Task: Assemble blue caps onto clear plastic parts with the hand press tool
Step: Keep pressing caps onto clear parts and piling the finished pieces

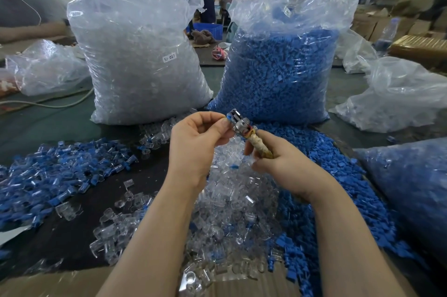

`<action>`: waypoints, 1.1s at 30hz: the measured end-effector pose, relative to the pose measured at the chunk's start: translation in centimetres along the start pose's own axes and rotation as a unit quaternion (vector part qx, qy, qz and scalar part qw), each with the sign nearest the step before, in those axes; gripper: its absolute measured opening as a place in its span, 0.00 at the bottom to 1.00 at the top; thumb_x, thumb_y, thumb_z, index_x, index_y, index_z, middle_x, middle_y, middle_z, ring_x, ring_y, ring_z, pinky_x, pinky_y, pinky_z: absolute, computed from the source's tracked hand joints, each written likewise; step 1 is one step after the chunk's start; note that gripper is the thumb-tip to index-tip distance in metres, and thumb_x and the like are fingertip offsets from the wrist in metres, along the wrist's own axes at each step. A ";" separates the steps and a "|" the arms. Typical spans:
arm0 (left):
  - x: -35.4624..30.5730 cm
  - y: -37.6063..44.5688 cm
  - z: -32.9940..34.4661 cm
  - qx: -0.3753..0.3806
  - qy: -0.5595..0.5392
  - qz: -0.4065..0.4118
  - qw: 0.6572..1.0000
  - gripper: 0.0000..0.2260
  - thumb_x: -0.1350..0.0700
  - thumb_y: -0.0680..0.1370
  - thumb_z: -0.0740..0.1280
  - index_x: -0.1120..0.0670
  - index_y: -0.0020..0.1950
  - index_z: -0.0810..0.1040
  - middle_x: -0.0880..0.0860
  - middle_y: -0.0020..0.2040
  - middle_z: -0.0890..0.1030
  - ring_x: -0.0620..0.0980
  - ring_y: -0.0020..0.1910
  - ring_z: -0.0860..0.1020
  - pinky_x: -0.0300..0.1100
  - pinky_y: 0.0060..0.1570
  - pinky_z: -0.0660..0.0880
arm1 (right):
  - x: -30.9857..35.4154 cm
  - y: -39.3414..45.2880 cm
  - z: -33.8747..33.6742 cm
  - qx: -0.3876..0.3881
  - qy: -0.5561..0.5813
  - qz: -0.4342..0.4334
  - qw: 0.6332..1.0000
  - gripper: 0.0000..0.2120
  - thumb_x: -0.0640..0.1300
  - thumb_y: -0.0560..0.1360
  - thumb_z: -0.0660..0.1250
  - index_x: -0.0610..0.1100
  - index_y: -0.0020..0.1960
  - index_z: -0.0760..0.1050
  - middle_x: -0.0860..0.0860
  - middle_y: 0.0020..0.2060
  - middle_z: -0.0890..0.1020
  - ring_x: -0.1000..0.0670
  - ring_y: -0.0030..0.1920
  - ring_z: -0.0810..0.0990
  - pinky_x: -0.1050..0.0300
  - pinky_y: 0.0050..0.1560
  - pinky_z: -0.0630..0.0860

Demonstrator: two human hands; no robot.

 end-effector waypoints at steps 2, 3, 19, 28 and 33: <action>-0.1 0.0 0.0 0.001 -0.004 0.001 1.000 0.04 0.66 0.76 0.70 0.58 0.44 0.81 0.50 0.35 0.84 0.44 0.35 0.83 0.34 0.37 0.77 | 0.0 0.0 0.0 -0.003 -0.002 0.000 1.000 0.11 0.32 0.73 0.63 0.48 0.47 0.74 0.50 0.34 0.72 0.53 0.32 0.69 0.54 0.35 0.68; -0.1 0.0 -0.1 0.001 -0.004 0.003 1.000 0.04 0.66 0.76 0.70 0.58 0.44 0.81 0.50 0.35 0.84 0.44 0.35 0.83 0.34 0.37 0.78 | 0.0 0.0 0.0 -0.007 -0.005 0.000 1.000 0.11 0.32 0.73 0.63 0.48 0.46 0.74 0.51 0.33 0.72 0.53 0.31 0.68 0.54 0.35 0.67; -0.3 0.3 -0.6 -0.004 0.014 0.010 1.000 0.02 0.66 0.75 0.71 0.60 0.45 0.81 0.53 0.36 0.84 0.45 0.36 0.83 0.34 0.38 0.78 | 0.2 0.2 0.2 -0.012 -0.017 0.004 1.000 0.10 0.33 0.70 0.61 0.47 0.43 0.74 0.56 0.26 0.70 0.55 0.27 0.67 0.56 0.30 0.66; 0.0 0.2 -0.8 -0.005 0.037 0.001 0.999 0.04 0.66 0.75 0.71 0.58 0.43 0.81 0.51 0.35 0.84 0.45 0.35 0.83 0.35 0.39 0.78 | 0.0 0.3 0.3 -0.009 -0.035 0.028 0.999 0.09 0.32 0.71 0.61 0.44 0.42 0.74 0.57 0.22 0.70 0.57 0.23 0.65 0.59 0.28 0.64; 0.2 0.2 -0.8 -0.008 0.042 -0.007 0.999 0.04 0.65 0.75 0.71 0.58 0.43 0.81 0.51 0.34 0.84 0.45 0.35 0.83 0.36 0.39 0.79 | 0.1 0.3 0.1 0.000 -0.056 0.037 0.998 0.08 0.34 0.72 0.61 0.46 0.42 0.74 0.58 0.22 0.71 0.58 0.23 0.66 0.60 0.28 0.64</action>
Point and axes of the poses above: each hand's wrist, its own y-axis towards the middle knuckle, its own z-axis out of the palm, x = y × z, the point moved 7 cm from there along y, towards the middle knuckle
